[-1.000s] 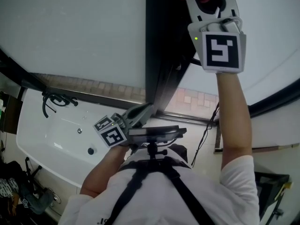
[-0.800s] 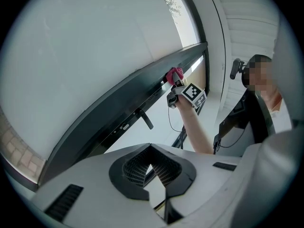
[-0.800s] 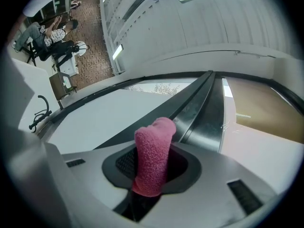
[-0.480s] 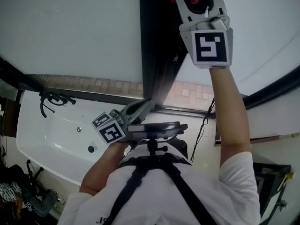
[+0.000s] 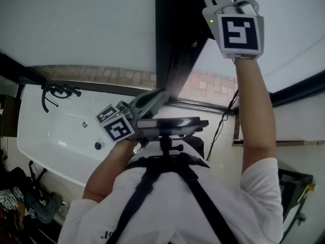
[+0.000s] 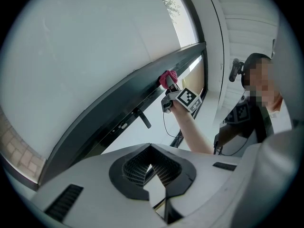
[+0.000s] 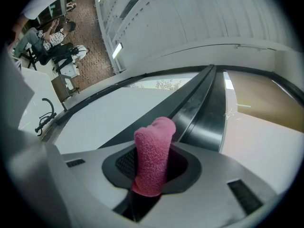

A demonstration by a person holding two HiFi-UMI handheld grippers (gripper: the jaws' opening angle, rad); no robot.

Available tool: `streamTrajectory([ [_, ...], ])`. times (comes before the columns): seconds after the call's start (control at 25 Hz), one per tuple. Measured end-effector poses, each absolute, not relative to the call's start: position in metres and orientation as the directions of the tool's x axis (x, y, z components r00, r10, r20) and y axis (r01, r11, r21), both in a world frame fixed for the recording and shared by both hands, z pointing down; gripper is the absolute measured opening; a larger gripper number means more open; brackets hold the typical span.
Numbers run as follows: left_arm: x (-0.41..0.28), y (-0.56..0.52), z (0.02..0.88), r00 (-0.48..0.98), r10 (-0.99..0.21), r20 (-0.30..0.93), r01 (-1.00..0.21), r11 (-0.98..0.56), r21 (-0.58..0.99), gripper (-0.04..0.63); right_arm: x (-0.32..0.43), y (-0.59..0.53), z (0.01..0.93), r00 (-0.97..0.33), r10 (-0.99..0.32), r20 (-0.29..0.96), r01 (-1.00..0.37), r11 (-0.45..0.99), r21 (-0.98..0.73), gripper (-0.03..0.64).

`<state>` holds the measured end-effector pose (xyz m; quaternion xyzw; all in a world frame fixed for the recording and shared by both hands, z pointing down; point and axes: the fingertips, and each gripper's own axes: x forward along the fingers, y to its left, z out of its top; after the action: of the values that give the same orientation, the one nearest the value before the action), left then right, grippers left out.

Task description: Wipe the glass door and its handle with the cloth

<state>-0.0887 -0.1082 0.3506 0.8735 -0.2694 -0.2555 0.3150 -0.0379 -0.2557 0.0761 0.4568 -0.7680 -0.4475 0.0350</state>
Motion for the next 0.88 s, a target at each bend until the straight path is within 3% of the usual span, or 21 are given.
streamTrajectory([
  [0.88,-0.085,-0.109,0.356,0.737,-0.621,-0.267,-0.299,-0.654,0.695,-0.008,-0.034,-0.260,0.149,-0.570,-0.780,-0.258,-0.652,0.240,0.719,0.098],
])
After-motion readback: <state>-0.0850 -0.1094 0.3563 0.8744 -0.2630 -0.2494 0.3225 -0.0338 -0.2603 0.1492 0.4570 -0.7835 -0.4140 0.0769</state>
